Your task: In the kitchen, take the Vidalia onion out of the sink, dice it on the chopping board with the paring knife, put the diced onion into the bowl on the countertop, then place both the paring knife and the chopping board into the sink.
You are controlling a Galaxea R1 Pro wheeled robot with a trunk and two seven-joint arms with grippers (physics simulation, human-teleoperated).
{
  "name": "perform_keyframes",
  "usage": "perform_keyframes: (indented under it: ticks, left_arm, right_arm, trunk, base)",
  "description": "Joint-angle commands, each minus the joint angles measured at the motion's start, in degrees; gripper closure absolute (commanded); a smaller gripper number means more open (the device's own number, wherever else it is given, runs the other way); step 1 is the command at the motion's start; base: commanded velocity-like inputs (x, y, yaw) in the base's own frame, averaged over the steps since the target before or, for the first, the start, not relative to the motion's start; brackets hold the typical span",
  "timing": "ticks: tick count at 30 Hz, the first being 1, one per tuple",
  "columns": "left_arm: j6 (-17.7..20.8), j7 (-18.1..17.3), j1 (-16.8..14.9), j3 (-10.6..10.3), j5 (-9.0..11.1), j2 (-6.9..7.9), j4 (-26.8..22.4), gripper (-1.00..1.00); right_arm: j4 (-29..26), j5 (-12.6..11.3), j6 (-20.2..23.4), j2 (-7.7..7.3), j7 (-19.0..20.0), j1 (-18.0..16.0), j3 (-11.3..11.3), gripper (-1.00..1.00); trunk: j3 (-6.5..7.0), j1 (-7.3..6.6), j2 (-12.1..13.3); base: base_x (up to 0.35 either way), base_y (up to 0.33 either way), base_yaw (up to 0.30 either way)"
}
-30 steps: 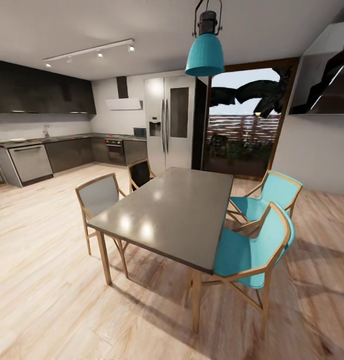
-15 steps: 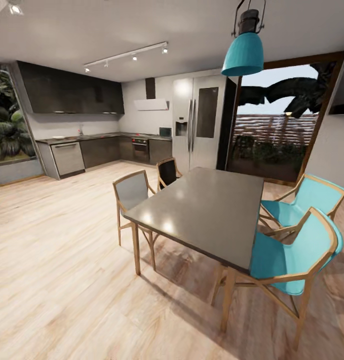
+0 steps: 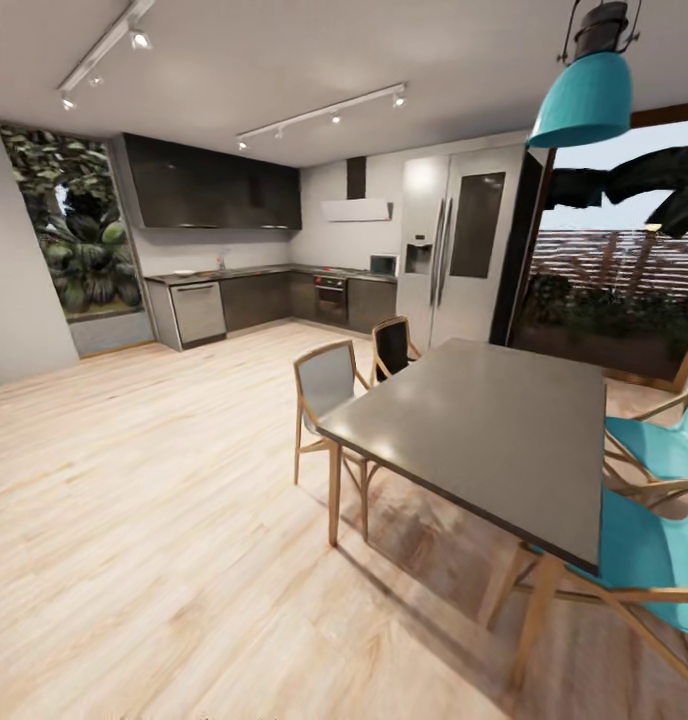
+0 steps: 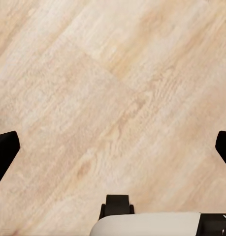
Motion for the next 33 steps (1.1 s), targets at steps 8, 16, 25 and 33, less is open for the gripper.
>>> perform_keyframes:
  ticks: [8, 16, 25, 33]
  left_arm:
    - [-0.1, -0.1, 0.0, 0.0, 0.0, 0.1, -0.1, -1.0]
    - [-0.1, 0.0, 0.0, 0.0, 0.0, 0.56, -0.1, -1.0]
    - [-0.1, 0.0, 0.0, 0.0, 0.0, 0.81, -0.1, -1.0]
    - [-0.1, 0.0, 0.0, 0.0, 0.0, 0.82, 0.0, -1.0]
  right_arm:
    - [0.0, 0.1, -0.2, 0.07, 0.0, 0.0, 0.0, -1.0]
    - [0.1, 0.1, -0.2, 0.08, 0.0, 0.0, 0.1, -1.0]
    - [0.8, 0.1, -0.2, 0.08, 0.0, 0.0, 0.1, -1.0]
    - [1.0, 0.1, -0.2, 0.08, 0.0, 0.0, 0.1, -1.0]
  trunk:
    - [0.05, 0.01, 0.0]
    - [0.06, 0.01, 0.0]
    - [0.06, 0.01, 0.0]
    - [0.06, 0.01, 0.0]
  base:
    - [0.173, 0.237, 0.277]
    - [0.257, 0.128, 0.284]
    - [0.273, 0.006, 0.284]
    - [0.287, 0.067, 0.284]
